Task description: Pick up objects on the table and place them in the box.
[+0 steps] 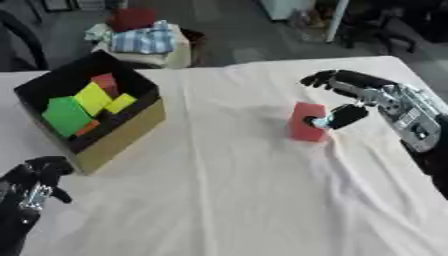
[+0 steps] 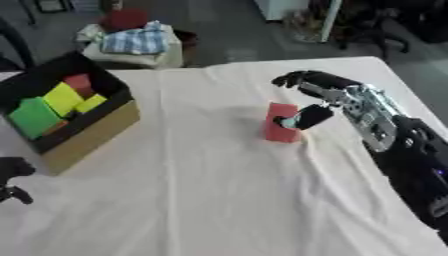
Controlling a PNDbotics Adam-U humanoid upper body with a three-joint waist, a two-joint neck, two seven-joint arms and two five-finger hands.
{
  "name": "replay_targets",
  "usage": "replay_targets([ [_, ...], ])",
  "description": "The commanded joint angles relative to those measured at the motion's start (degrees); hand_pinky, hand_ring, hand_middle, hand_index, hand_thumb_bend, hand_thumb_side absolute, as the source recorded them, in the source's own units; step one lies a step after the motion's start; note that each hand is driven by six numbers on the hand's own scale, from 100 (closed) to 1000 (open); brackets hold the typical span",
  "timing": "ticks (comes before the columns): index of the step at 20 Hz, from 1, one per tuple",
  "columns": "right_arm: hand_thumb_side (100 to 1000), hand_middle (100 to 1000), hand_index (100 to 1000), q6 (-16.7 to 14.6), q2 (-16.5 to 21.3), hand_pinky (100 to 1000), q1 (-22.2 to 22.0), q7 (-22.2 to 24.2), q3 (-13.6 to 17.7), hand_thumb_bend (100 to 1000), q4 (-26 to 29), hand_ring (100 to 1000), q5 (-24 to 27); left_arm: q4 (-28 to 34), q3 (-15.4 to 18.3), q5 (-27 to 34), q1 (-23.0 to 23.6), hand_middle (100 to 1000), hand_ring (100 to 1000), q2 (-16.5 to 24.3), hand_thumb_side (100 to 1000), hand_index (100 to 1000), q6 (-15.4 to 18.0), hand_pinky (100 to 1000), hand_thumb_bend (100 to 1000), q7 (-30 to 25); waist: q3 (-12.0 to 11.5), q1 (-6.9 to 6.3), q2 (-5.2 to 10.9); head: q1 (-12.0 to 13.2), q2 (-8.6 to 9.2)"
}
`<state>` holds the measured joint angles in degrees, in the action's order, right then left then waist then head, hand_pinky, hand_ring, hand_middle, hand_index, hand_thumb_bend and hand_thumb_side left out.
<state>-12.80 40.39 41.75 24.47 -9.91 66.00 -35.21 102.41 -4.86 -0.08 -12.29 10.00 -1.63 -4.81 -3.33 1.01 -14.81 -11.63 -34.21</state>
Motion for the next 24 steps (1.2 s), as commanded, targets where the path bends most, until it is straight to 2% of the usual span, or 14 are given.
replay_targets([
  [1, 411, 892, 963, 0.38, 1.11, 849, 0.75, 1.19, 0.71, 364, -1.56, 903, -1.34, 0.88, 0.41, -0.25, -0.55, 617, 720, 0.80, 627, 708, 0.18, 435, 408, 0.03, 0.14, -0.14, 0.75, 0.04, 0.53],
  [5, 405, 891, 962, 0.70, -0.03, 847, 1.55, 0.80, 1.45, 358, -5.32, 900, -4.21, 0.91, 0.39, -0.23, -0.54, 617, 721, 0.75, 627, 709, 0.20, 435, 407, -0.01, 0.04, -0.32, 0.78, 0.01, 0.58],
  [9, 373, 863, 952, 1.00, -1.47, 837, 2.44, -1.72, 2.29, 309, -8.61, 881, -6.26, 0.92, 0.36, -0.17, -0.54, 617, 721, 0.70, 628, 709, 0.19, 435, 406, -0.04, -0.15, -0.53, 0.82, -0.12, 0.63],
  [13, 289, 749, 888, 0.86, -2.41, 804, 3.13, -5.50, 2.60, 220, -9.52, 826, -7.29, 0.89, 0.36, -0.11, -0.50, 617, 722, 0.66, 628, 709, 0.16, 435, 405, -0.02, -0.23, -0.61, 0.88, -0.14, 0.60],
  [14, 260, 690, 853, 0.76, -2.65, 791, 3.29, -6.58, 2.56, 191, -9.54, 806, -7.48, 0.88, 0.33, -0.10, -0.50, 617, 722, 0.63, 628, 709, 0.16, 435, 405, -0.04, -0.23, -0.60, 0.89, -0.16, 0.58],
  [15, 251, 669, 838, 0.64, -2.84, 787, 3.44, -7.57, 2.49, 182, -9.54, 799, -7.62, 0.88, 0.32, -0.10, -0.50, 617, 722, 0.62, 628, 709, 0.16, 435, 405, -0.06, -0.23, -0.59, 0.90, -0.16, 0.57],
  [16, 223, 603, 768, 0.48, -3.02, 772, 3.58, -8.55, 2.45, 148, -9.46, 774, -7.64, 0.88, 0.31, -0.10, -0.50, 617, 722, 0.61, 628, 709, 0.17, 436, 404, -0.08, -0.24, -0.58, 0.92, -0.16, 0.58],
  [17, 219, 589, 749, 0.26, -3.21, 770, 3.72, -9.77, 2.43, 141, -9.12, 769, -7.31, 0.89, 0.32, -0.10, -0.50, 617, 722, 0.61, 628, 709, 0.17, 436, 404, -0.08, -0.27, -0.57, 0.93, -0.15, 0.60],
  [18, 277, 559, 714, -0.01, -3.41, 764, 3.91, -10.82, 2.30, 114, -8.58, 756, -6.66, 0.89, 0.35, -0.09, -0.48, 617, 722, 0.61, 628, 709, 0.18, 436, 404, -0.05, -0.31, -0.54, 0.94, -0.13, 0.60],
  [19, 215, 556, 712, -0.27, -3.55, 763, 4.15, -11.54, 2.06, 120, -7.87, 755, -5.89, 0.88, 0.36, -0.08, -0.46, 617, 722, 0.63, 628, 709, 0.17, 436, 404, -0.03, -0.34, -0.50, 0.96, -0.11, 0.57],
  [24, 221, 545, 703, -0.83, -5.22, 760, 7.43, -11.88, 0.25, 100, -3.10, 744, -1.94, 0.85, 0.22, -0.06, -0.38, 618, 723, 0.62, 628, 709, 0.18, 436, 402, -0.18, -0.63, -0.26, 1.21, -0.16, 0.41],
])
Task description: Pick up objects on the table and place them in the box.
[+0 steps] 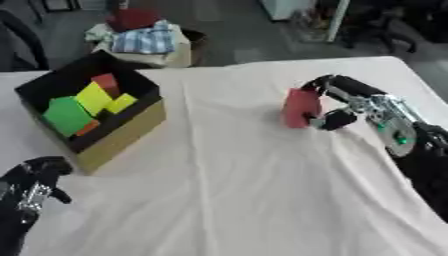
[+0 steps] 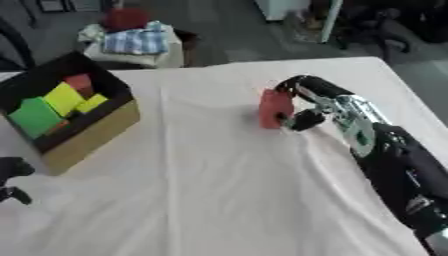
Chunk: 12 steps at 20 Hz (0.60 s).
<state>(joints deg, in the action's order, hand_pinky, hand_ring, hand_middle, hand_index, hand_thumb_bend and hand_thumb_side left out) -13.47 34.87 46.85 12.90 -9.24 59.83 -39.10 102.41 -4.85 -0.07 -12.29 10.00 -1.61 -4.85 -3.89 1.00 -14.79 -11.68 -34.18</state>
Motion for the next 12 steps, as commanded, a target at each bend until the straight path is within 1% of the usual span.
replay_targets([
  [1, 222, 545, 704, -0.25, -0.56, 761, 3.62, 0.01, -0.92, 100, 3.81, 744, 2.41, 0.84, 0.17, -0.05, -0.36, 618, 723, 0.63, 627, 709, 0.17, 436, 402, -0.18, -0.20, -0.23, 1.30, -0.14, 0.33],
  [4, 223, 543, 704, -0.60, -3.49, 761, 7.43, 0.96, -2.09, 100, 4.88, 740, 2.99, 0.82, 0.02, 0.03, -0.27, 618, 723, 0.62, 627, 709, 0.18, 436, 402, -0.34, -0.85, -0.19, 1.66, -0.33, 0.16],
  [6, 222, 543, 704, -0.92, -6.04, 761, 10.14, 1.47, -2.73, 100, 4.54, 736, 2.94, 0.78, -0.09, 0.09, -0.20, 618, 724, 0.60, 627, 709, 0.19, 436, 401, -0.46, -1.50, -0.17, 1.90, -0.49, 0.06],
  [9, 222, 548, 710, -1.53, -10.34, 762, 14.00, 2.16, -3.40, 100, 2.15, 737, 1.18, 0.73, -0.38, 0.19, -0.19, 618, 724, 0.56, 627, 709, 0.20, 435, 401, -0.73, -2.66, -0.08, 2.13, -0.85, -0.08],
  [12, 223, 550, 714, -2.04, -14.95, 763, 17.18, 2.14, -2.89, 100, -1.78, 737, -1.89, 0.68, -0.85, 0.25, -0.27, 618, 724, 0.46, 627, 709, 0.20, 435, 401, -1.22, -4.20, -0.15, 2.19, -1.51, -0.14],
])
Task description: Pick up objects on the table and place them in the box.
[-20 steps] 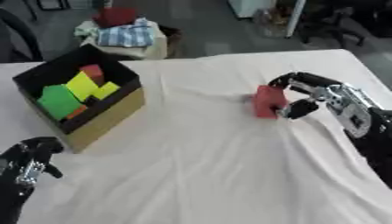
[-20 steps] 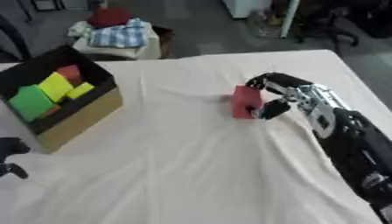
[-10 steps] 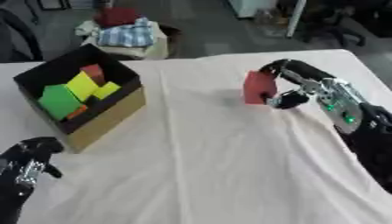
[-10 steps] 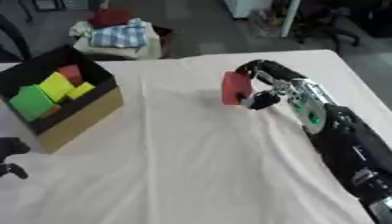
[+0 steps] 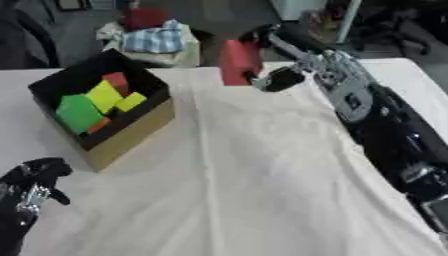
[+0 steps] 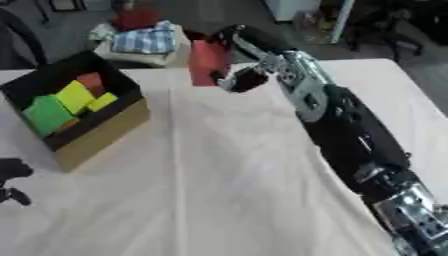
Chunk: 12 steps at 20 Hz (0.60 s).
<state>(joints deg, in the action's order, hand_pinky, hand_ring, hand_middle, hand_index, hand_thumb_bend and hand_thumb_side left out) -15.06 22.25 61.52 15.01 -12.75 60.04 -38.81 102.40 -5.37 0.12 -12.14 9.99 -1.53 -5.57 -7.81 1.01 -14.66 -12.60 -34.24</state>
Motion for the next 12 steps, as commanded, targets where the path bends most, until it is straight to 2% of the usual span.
replay_targets([
  [1, 225, 551, 717, -0.52, -3.63, 763, 3.28, -0.28, 1.01, 100, -3.38, 736, -3.31, 0.70, -0.46, 0.10, -0.49, 618, 724, 0.44, 627, 709, 0.12, 435, 400, -0.65, -0.81, -0.19, 2.06, -0.85, -0.10],
  [7, 238, 627, 780, -0.52, -9.55, 766, 5.65, -4.46, 3.36, 100, -10.02, 748, -10.30, 0.71, -1.06, 0.30, -0.80, 618, 724, 0.24, 627, 709, 0.12, 435, 401, -1.33, -3.97, -0.44, 1.95, -2.15, -0.14],
  [10, 269, 685, 830, 0.46, -11.80, 767, 5.80, -9.14, 4.41, 100, -12.24, 760, -14.45, 0.73, -1.30, 0.40, -0.98, 618, 724, 0.11, 627, 709, 0.10, 435, 401, -1.57, -4.86, -0.54, 1.81, -2.58, -0.16],
  [12, 379, 766, 900, 1.45, -12.97, 777, 5.75, -12.67, 4.80, 184, -13.47, 784, -17.15, 0.73, -1.48, 0.43, -1.07, 618, 725, 0.03, 628, 709, 0.08, 435, 401, -1.77, -5.29, -0.57, 1.71, -2.88, -0.23],
])
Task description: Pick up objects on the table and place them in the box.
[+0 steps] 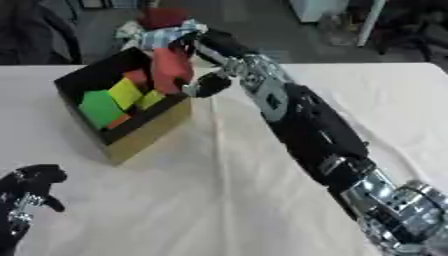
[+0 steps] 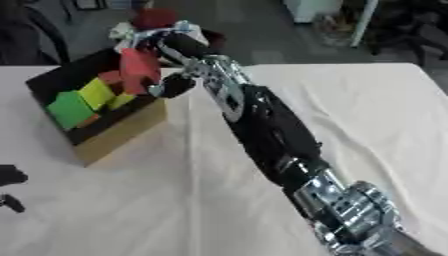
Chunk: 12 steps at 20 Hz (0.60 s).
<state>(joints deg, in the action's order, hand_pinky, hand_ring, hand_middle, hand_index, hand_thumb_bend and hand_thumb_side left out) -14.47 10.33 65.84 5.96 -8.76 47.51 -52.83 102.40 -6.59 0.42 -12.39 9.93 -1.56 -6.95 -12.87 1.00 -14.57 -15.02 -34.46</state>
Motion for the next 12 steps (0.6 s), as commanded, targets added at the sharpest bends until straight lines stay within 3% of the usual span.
replay_targets([
  [1, 431, 798, 926, 1.34, -1.50, 783, 1.41, -4.99, 0.89, 244, -1.43, 797, -4.37, 0.73, -0.30, 0.14, -0.87, 617, 725, 0.06, 627, 709, 0.09, 435, 402, -0.44, -0.43, -0.57, 1.58, -0.57, -0.05],
  [5, 500, 874, 963, 1.63, -2.30, 804, 1.29, -7.15, 0.34, 342, -1.74, 833, -7.72, 0.74, -0.26, 0.18, -0.94, 617, 725, 0.00, 627, 709, 0.05, 435, 402, -0.39, -0.74, -0.43, 1.47, -0.60, 0.01],
  [9, 497, 921, 979, 0.71, -2.46, 822, 1.06, -6.14, -0.52, 399, -0.64, 864, -9.00, 0.73, -0.26, 0.17, -1.02, 617, 725, -0.05, 627, 709, 0.03, 435, 402, -0.39, -0.60, -0.18, 1.42, -0.46, 0.06],
  [12, 496, 927, 980, 0.14, -2.31, 825, 0.90, -4.76, -0.93, 392, 0.35, 867, -9.19, 0.74, -0.15, 0.17, -1.07, 617, 725, -0.08, 626, 709, 0.03, 435, 403, -0.29, -0.46, 0.00, 1.41, -0.37, 0.18],
])
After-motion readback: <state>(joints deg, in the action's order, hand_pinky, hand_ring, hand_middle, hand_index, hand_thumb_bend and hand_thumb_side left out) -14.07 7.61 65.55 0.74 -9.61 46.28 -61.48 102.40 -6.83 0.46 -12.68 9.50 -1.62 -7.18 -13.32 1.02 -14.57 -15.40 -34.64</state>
